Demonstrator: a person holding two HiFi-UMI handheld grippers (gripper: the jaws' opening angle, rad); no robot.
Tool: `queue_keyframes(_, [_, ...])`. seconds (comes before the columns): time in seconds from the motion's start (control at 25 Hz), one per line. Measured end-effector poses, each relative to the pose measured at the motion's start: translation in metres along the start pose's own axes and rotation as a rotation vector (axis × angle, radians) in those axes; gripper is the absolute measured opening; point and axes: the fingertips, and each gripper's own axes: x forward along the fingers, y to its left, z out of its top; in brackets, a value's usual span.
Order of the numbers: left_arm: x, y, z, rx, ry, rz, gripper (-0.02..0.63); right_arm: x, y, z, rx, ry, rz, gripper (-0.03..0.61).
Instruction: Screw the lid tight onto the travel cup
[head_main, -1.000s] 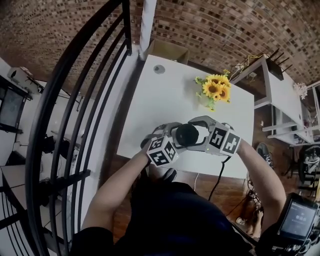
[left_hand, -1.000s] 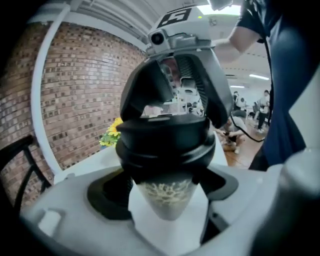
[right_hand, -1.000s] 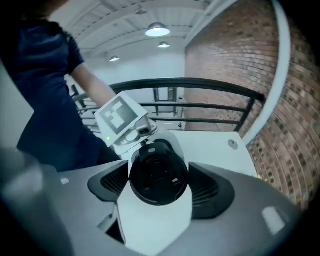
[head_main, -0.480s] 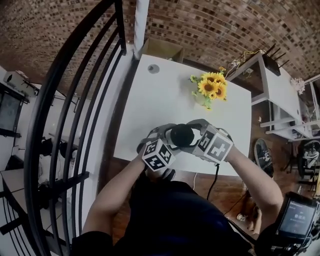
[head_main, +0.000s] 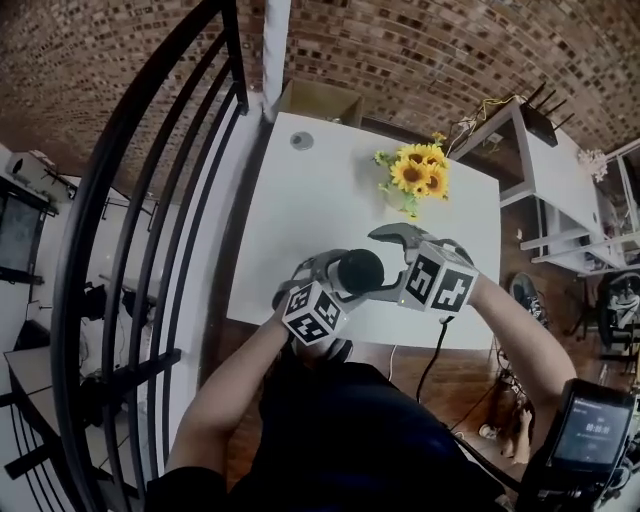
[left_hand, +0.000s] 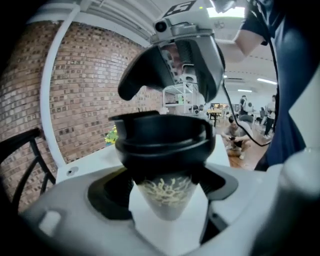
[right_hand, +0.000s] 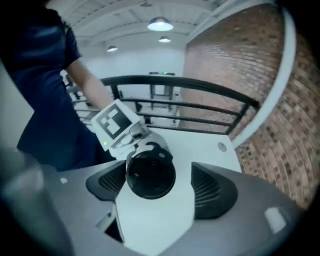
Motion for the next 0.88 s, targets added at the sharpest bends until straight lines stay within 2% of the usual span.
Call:
queue_keyframes(0.04, [0.000, 0.000, 0.000, 0.000, 0.002, 0.000, 0.403, 0.005, 0.005, -0.002, -0.074, 0.052, 0.065, 0.410])
queue_keyframes(0.12, [0.000, -0.001, 0.000, -0.002, 0.003, -0.002, 0.404, 0.017, 0.012, -0.007, -0.132, 0.117, 0.156, 0.410])
queue_keyframes(0.2, [0.001, -0.001, 0.001, -0.002, 0.000, -0.006, 0.404, 0.022, 0.014, -0.007, -0.128, 0.113, 0.170, 0.380])
queue_keyframes(0.24, [0.002, -0.001, 0.002, -0.002, -0.002, -0.007, 0.403, 0.023, 0.015, -0.008, -0.092, 0.095, 0.153, 0.382])
queue_keyframes(0.28, [0.001, -0.001, 0.002, -0.002, -0.004, -0.007, 0.403, 0.023, 0.014, -0.011, -0.021, 0.073, 0.122, 0.370])
queue_keyframes(0.36, [0.000, -0.001, 0.001, -0.006, -0.007, -0.001, 0.403, 0.025, 0.010, -0.019, 0.195, 0.024, 0.023, 0.368])
queue_keyframes(0.48, [0.000, 0.000, 0.001, -0.017, -0.006, 0.014, 0.403, 0.019, 0.006, -0.018, 0.537, -0.037, -0.193, 0.362])
queue_keyframes(0.56, [0.000, -0.002, 0.002, -0.024, -0.006, 0.021, 0.403, 0.019, 0.007, -0.021, 0.675, -0.078, -0.323, 0.361])
queue_keyframes(0.6, [0.001, -0.003, 0.002, -0.025, -0.008, 0.022, 0.403, 0.019, 0.008, -0.023, 0.701, -0.095, -0.348, 0.369])
queue_keyframes(0.68, [0.002, -0.003, 0.003, -0.028, -0.013, 0.022, 0.403, 0.015, 0.006, -0.024, 0.700, -0.125, -0.328, 0.394])
queue_keyframes(0.76, [0.002, -0.002, 0.003, -0.028, -0.014, 0.018, 0.403, 0.003, -0.003, -0.015, 0.605, -0.166, -0.270, 0.428])
queue_keyframes(0.8, [0.002, -0.002, 0.002, -0.026, -0.013, 0.016, 0.403, -0.004, -0.006, -0.007, 0.497, -0.179, -0.228, 0.428])
queue_keyframes(0.88, [0.003, -0.001, 0.002, -0.023, -0.011, 0.014, 0.403, -0.013, -0.001, 0.008, 0.187, -0.145, -0.118, 0.428])
